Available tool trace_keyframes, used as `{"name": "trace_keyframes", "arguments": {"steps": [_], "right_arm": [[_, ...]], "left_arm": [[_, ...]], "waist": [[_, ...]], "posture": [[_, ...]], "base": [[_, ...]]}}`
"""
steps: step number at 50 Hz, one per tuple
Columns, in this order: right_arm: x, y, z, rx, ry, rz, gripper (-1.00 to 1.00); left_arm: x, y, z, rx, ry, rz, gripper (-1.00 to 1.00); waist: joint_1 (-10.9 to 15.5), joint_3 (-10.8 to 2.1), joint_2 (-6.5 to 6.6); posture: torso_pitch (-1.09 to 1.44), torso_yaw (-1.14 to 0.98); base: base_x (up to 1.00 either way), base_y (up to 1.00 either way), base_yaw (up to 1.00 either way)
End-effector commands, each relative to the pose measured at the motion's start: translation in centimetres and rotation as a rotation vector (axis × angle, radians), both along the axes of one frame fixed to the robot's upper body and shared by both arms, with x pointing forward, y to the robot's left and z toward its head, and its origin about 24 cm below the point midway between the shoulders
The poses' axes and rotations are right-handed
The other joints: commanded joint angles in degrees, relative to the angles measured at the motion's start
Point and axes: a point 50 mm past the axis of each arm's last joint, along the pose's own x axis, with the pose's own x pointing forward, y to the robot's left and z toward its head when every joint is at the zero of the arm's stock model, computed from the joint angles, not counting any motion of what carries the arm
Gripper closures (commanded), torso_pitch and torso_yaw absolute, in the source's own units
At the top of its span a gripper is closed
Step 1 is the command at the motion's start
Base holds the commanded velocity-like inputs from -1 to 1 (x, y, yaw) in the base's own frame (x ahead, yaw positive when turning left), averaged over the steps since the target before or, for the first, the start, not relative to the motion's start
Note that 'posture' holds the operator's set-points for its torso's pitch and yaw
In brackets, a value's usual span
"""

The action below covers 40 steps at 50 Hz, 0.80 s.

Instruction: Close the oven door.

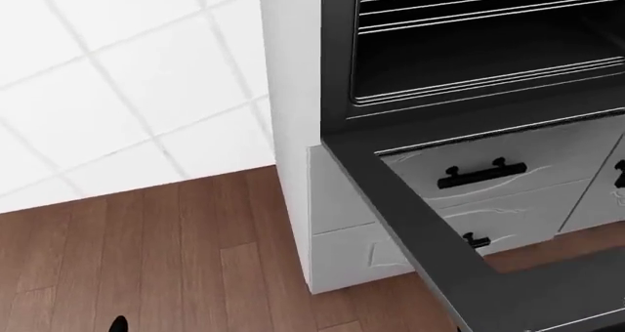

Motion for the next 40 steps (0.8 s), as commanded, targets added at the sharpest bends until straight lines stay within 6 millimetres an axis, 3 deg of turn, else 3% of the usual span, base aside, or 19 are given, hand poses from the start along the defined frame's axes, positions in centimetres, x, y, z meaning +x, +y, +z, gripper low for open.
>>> {"name": "trace_keyframes", "arguments": {"steps": [1, 5, 7, 9, 12, 15, 19, 21, 22, 23, 25, 27, 30, 32, 33, 34, 35, 37, 40], "right_arm": [[1.1, -0.56, 1.04, -0.014, -0.076, -0.013, -1.0], [1.13, -0.55, 1.06, -0.015, -0.077, -0.013, -1.0], [1.12, -0.53, 1.05, -0.015, -0.077, -0.012, -1.0], [1.12, -0.53, 1.05, -0.016, -0.076, -0.011, -1.0], [1.1, -0.51, 1.03, -0.014, -0.075, -0.01, -1.0], [1.14, -0.53, 1.06, -0.015, -0.077, -0.011, -1.0], [1.11, -0.5, 1.04, -0.014, -0.077, -0.011, -1.0], [1.12, -0.51, 1.05, -0.014, -0.077, -0.012, -1.0], [1.12, -0.5, 1.04, -0.013, -0.077, -0.012, -1.0], [1.12, -0.49, 1.04, -0.013, -0.077, -0.013, -1.0], [1.11, -0.54, 1.04, -0.013, -0.077, -0.015, -1.0], [1.12, -0.57, 1.06, -0.01, -0.078, -0.017, -1.0], [1.12, -0.57, 1.05, -0.006, -0.078, -0.018, -1.0], [1.1, -0.59, 1.05, -0.006, -0.078, -0.018, -1.0], [1.11, -0.61, 1.06, -0.006, -0.078, -0.019, -1.0], [1.11, -0.61, 1.06, -0.006, -0.078, -0.018, -1.0], [1.1, -0.63, 1.06, -0.006, -0.078, -0.019, -1.0], [1.1, -0.63, 1.05, -0.007, -0.078, -0.019, -1.0], [1.08, -0.62, 1.04, -0.007, -0.077, -0.019, -1.0]], "left_arm": [[1.15, -0.12, 0.94, 0.014, -0.069, -0.02, -1.0], [1.18, -0.11, 0.95, 0.013, -0.069, -0.021, -1.0], [1.17, -0.09, 0.95, 0.013, -0.068, -0.021, -1.0], [1.18, -0.09, 0.95, 0.012, -0.068, -0.021, -1.0], [1.15, -0.08, 0.94, 0.012, -0.068, -0.022, -1.0], [1.18, -0.04, 0.95, 0.012, -0.068, -0.021, -1.0], [1.2, -0.01, 0.96, 0.01, -0.067, -0.02, -1.0], [1.2, 0.01, 0.96, 0.01, -0.067, -0.02, -1.0], [1.22, 0.01, 0.96, 0.01, -0.067, -0.019, -1.0], [1.22, 0.01, 0.96, 0.01, -0.067, -0.019, -1.0], [1.19, 0.0, 0.95, 0.01, -0.066, -0.02, -1.0], [1.19, -0.01, 0.94, 0.009, -0.066, -0.019, -1.0], [1.19, -0.03, 0.94, 0.009, -0.066, -0.019, -1.0], [1.19, -0.02, 0.94, 0.008, -0.067, -0.019, -1.0], [1.19, -0.02, 0.94, 0.008, -0.067, -0.019, -1.0], [1.18, -0.03, 0.94, 0.008, -0.067, -0.019, -1.0], [1.19, -0.03, 0.94, 0.009, -0.067, -0.02, -1.0], [1.19, -0.01, 0.95, 0.008, -0.067, -0.018, -1.0], [1.17, -0.03, 0.93, 0.009, -0.066, -0.019, -1.0]], "waist": [[-0.1, -0.68, -0.25], [0.3, -0.69, -3.04], [0.4, -1.31, -5.82], [-0.3, -1.05, -3.91], [-0.7, -1.11, -4.25], [-0.7, -0.97, -3.13], [-1.0, -0.81, 0.16], [-0.9, -1.81, 3.3], [-1.2, -2.63, 3.62], [-0.3, -1.79, 2.12], [-0.2, -0.8, 1.71], [-0.1, -0.96, 0.4], [0.1, -0.02, -2.28], [0.3, -0.11, -4.61], [0.1, -0.98, -6.49], [-0.9, -0.61, -3.86], [-0.5, -0.85, -4.87], [-1.2, -1.45, -5.07], [-1.4, -1.19, -4.25]], "posture": [[0.0, 0.0], [0.0, 0.0], [0.0, 0.0], [0.0, 0.0], [0.0, 0.0], [0.0, 0.0], [0.0, 0.0], [0.0, 0.0], [0.0, 0.0], [0.0, 0.0], [0.0, 0.0], [0.0, 0.0], [0.0, 0.0], [0.0, 0.0], [0.0, 0.0], [0.0, 0.0], [0.0, 0.0], [0.0, 0.0], [0.0, 0.0]], "base": [[0.19, 0.2, 0.0], [0.18, 0.2, 0.0], [0.18, 0.2, 0.0], [0.18, 0.2, 0.0], [0.18, 0.2, 0.0], [0.18, 0.2, 0.0], [0.18, 0.24, 0.0], [0.19, 0.34, 0.0], [0.18, 0.36, 0.0], [0.17, 0.37, 0.0], [0.18, 0.39, 0.0], [0.18, 0.47, 0.0], [0.18, 0.49, 0.0], [0.19, 0.49, 0.0], [0.19, 0.49, 0.0], [0.19, 0.49, 0.0], [0.18, 0.49, 0.0], [0.19, 0.48, 0.0], [0.18, 0.49, 0.0]]}}
